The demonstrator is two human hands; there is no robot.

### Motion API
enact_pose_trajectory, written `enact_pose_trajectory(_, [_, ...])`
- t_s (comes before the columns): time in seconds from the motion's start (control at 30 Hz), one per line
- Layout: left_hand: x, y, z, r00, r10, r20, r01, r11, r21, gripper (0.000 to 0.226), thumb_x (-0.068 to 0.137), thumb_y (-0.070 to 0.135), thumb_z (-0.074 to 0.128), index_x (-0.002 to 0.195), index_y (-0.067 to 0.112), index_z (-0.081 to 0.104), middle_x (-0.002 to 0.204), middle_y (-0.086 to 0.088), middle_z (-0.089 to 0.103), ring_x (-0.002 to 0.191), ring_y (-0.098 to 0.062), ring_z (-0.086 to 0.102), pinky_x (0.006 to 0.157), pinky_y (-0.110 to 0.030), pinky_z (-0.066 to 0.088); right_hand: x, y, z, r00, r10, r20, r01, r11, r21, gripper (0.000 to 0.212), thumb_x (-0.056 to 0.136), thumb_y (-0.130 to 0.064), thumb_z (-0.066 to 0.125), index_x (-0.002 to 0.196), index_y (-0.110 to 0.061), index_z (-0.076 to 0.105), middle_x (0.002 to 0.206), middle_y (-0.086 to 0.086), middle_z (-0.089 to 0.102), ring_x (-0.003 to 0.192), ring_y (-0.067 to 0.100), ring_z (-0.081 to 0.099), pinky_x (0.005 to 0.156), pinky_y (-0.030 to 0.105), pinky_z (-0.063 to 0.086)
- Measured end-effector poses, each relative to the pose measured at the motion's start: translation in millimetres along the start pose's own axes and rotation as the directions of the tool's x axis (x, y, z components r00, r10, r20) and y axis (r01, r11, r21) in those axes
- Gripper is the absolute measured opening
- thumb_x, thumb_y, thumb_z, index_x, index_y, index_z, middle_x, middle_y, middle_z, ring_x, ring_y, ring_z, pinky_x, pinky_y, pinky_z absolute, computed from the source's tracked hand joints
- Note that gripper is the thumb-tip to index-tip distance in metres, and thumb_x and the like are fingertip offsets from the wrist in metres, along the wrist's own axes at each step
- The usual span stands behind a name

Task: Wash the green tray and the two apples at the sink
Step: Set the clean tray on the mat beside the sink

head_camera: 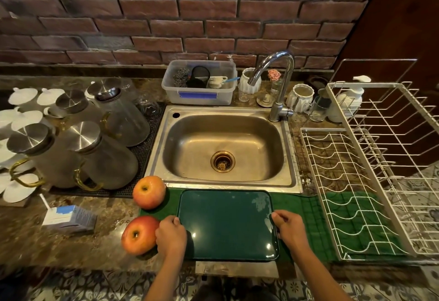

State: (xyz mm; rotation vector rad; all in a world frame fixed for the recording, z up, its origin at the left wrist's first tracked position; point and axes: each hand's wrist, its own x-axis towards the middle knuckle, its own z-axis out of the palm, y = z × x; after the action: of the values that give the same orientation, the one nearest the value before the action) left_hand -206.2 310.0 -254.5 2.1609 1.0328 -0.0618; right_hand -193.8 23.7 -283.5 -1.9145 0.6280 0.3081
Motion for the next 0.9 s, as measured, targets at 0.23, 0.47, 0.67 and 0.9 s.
enact_pose_trajectory(0.23, [-0.1,-3.9,0.4,0.998,0.064,0.029,-0.065,0.998,0.021,0.022,0.099,0.003,0.049,0.086,0.006,0.067,0.084,-0.016,0.063,0.079,-0.03,0.056,0.07,-0.035,0.04,-6.0,-3.9,-0.2,0.998,-0.056,-0.013,0.055,0.995,-0.079,0.023,0.096,-0.016,0.062,0.081,-0.028,0.074,0.077,-0.003,0.076,0.076,0.018,0.072,0.077,0.047,0.06])
enact_pose_trajectory(0.47, [-5.1,-18.5,3.5,0.972,0.153,0.176,-0.17,0.982,0.085,0.031,0.093,-0.001,0.052,0.122,-0.002,0.061,0.112,-0.02,0.063,0.108,-0.035,0.058,0.095,-0.042,0.044,-5.5,-5.3,2.8,0.995,-0.098,-0.033,0.089,0.974,-0.208,0.015,0.097,-0.022,0.06,0.088,-0.017,0.071,0.076,0.0,0.072,0.075,0.015,0.068,0.072,0.038,0.058])
enact_pose_trajectory(0.67, [-11.6,-23.0,-0.2,0.955,0.218,0.202,-0.246,0.961,0.128,0.047,0.093,0.003,0.055,0.139,0.002,0.049,0.13,-0.015,0.052,0.124,-0.029,0.046,0.109,-0.038,0.033,16.0,-9.0,3.8,0.955,-0.277,-0.108,0.193,0.854,-0.484,0.021,0.095,-0.035,0.061,0.103,-0.017,0.067,0.103,0.007,0.064,0.097,0.023,0.06,0.085,0.042,0.053])
enact_pose_trajectory(0.9, [-19.4,-23.6,-14.4,0.917,0.298,0.265,-0.334,0.937,0.101,0.053,0.095,0.008,0.055,0.146,0.007,0.042,0.148,-0.009,0.044,0.137,-0.024,0.04,0.116,-0.032,0.026,48.7,-27.3,7.0,0.911,-0.407,-0.06,0.267,0.695,-0.668,0.063,0.095,-0.048,0.056,0.146,-0.015,0.042,0.154,0.013,0.039,0.144,0.031,0.033,0.115,0.053,0.027])
